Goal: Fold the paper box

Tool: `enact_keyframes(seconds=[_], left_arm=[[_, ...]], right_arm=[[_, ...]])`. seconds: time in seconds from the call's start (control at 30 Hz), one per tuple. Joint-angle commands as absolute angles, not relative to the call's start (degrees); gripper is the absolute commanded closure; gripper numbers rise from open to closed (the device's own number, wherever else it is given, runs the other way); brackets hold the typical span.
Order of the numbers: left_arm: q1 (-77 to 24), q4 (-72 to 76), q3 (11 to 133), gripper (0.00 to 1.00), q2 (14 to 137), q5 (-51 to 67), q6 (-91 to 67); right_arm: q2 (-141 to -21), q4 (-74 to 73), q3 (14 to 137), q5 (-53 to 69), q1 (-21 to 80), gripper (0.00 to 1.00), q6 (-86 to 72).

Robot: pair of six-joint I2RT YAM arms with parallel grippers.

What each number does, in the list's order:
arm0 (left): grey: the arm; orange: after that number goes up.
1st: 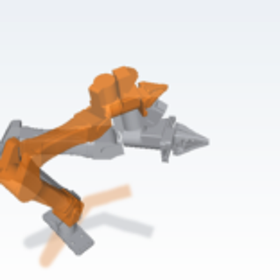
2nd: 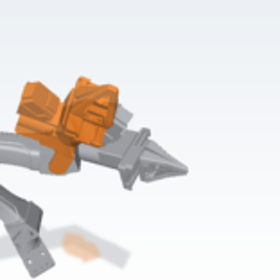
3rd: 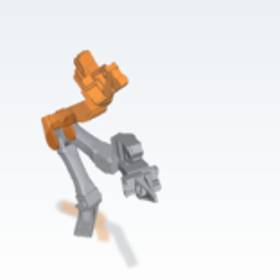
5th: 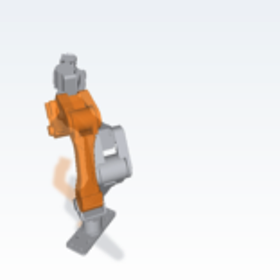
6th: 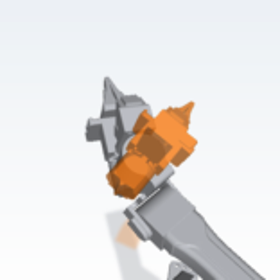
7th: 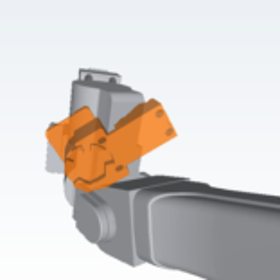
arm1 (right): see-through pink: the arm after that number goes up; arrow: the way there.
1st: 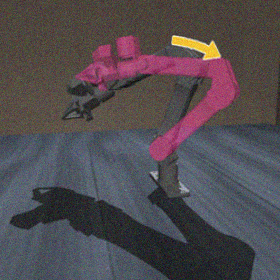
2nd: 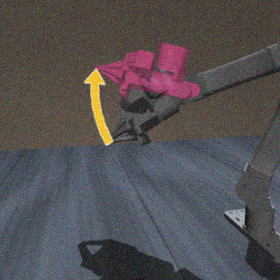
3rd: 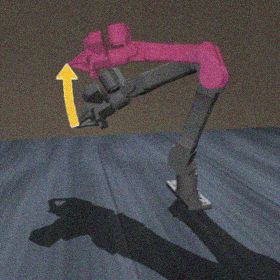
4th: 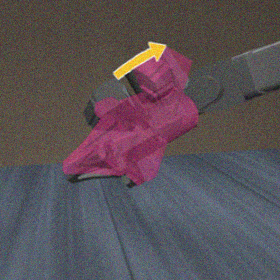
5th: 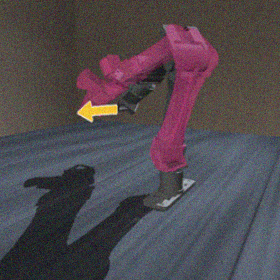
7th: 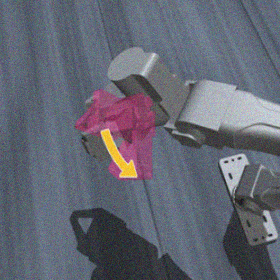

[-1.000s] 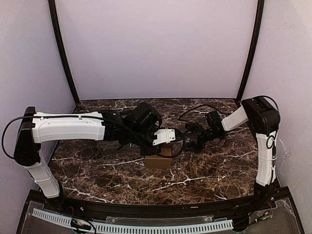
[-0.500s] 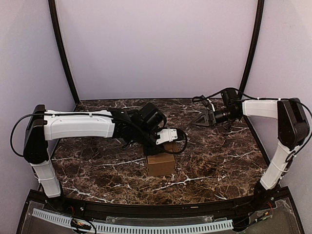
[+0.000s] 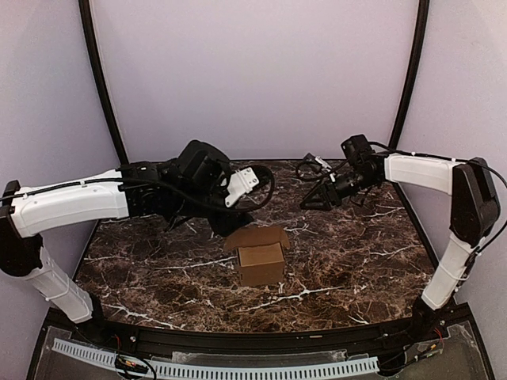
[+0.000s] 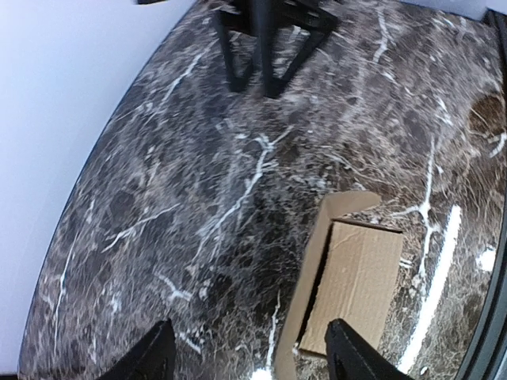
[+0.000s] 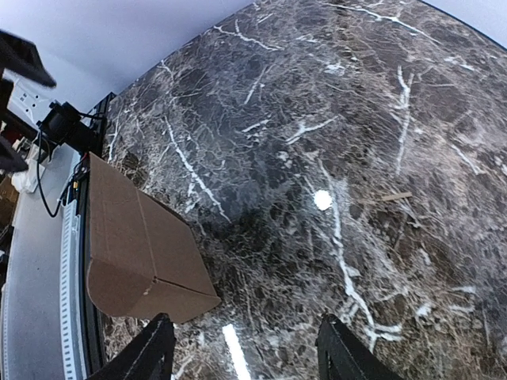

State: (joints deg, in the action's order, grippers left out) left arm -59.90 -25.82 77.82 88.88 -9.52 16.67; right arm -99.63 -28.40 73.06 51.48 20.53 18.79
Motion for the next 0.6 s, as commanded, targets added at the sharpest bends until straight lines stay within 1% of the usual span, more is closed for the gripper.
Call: enact_keyframes(seconds=[0.0, 0.07, 0.17, 0.27, 0.33, 0.4, 0.57], left_arm=[[-59.5, -35.89, 78.76, 0.36, 84.65, -20.38, -4.27], [-59.5, -40.61, 79.49, 0.4, 83.43, -20.93, -11.01], [-59.5, -41.96, 77.28, 0.44, 81.16, -19.14, -17.6], [-59.55, -43.13, 76.71, 0.48, 81.61, -18.07, -20.73], [-59.57, -43.68, 77.03, 0.48, 82.79, -17.78, -21.11], [-59.51, -43.65, 77.3, 0.5, 83.91, -16.31, -21.48], [-59.63, -46.97, 79.79, 0.53, 87.31, -12.93, -22.63]], right_arm=[[-96.63, -33.28, 74.56, 47.45, 24.01, 0.38, 18.75], [-94.71, -34.64, 75.06, 45.02, 25.01, 0.34, 18.03], [-91.71, -35.99, 75.39, 41.06, 27.25, 0.34, 17.58], [-90.21, -36.66, 75.23, 39.42, 30.14, 0.4, 14.83], [-90.61, -39.32, 77.0, 38.13, 32.23, 0.41, 14.39], [-91.57, -41.79, 79.0, 36.55, 33.6, 0.45, 13.42], [-93.52, -47.09, 81.09, 34.0, 34.68, 0.46, 14.01]])
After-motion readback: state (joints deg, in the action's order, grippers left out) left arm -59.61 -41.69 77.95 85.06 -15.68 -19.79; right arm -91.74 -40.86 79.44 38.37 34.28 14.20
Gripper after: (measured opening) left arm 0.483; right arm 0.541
